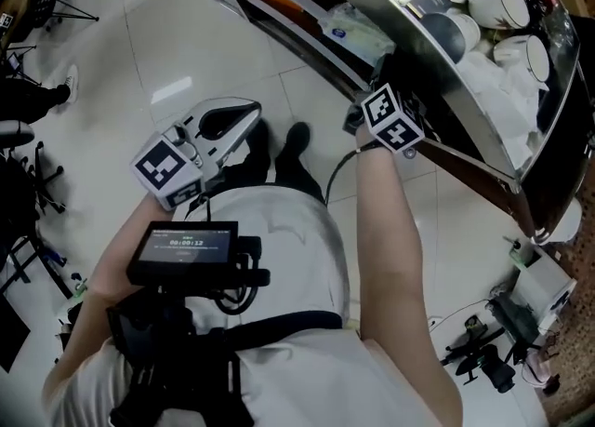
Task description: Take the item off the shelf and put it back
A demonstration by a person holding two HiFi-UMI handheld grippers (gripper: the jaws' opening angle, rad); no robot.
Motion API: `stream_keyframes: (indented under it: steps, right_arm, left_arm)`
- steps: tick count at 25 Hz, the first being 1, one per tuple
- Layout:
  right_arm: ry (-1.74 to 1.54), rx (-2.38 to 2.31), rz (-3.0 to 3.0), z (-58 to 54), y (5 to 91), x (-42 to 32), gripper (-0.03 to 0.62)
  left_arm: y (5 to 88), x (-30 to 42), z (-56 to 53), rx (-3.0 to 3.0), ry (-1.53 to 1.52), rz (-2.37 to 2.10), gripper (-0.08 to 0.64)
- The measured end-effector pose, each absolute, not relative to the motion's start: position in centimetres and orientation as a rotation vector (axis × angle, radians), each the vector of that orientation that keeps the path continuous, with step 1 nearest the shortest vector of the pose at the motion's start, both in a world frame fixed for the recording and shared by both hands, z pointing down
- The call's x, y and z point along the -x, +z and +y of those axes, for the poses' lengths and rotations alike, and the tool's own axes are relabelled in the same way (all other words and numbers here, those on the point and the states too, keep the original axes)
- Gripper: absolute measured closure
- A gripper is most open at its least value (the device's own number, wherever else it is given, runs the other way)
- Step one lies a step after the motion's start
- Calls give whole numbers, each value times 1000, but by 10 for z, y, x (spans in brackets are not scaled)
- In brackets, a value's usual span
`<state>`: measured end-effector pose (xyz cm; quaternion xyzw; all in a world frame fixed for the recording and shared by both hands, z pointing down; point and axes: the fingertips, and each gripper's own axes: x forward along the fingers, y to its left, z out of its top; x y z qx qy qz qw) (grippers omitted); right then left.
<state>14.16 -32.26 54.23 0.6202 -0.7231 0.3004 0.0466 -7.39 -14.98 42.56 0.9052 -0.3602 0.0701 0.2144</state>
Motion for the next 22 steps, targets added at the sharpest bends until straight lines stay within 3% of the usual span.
stream_keyframes:
  steps: [6, 12, 18, 22]
  right_arm:
    - [856, -2103, -2001, -344, 557, -189, 581]
    - [629, -1969, -2004, -358, 569, -178, 577]
    - [634, -1896, -2016, -355, 586, -175, 508]
    - [643, -1945, -2002, -347, 581, -189, 497]
  left_arm:
    - [425, 97, -133, -2457, 202, -1084, 552]
    - [428, 102, -128, -2437, 208, -1123, 552]
    - [421, 103, -133, -2410, 166, -1130, 552]
    - [418, 102, -137, -2434, 170, -1110, 552]
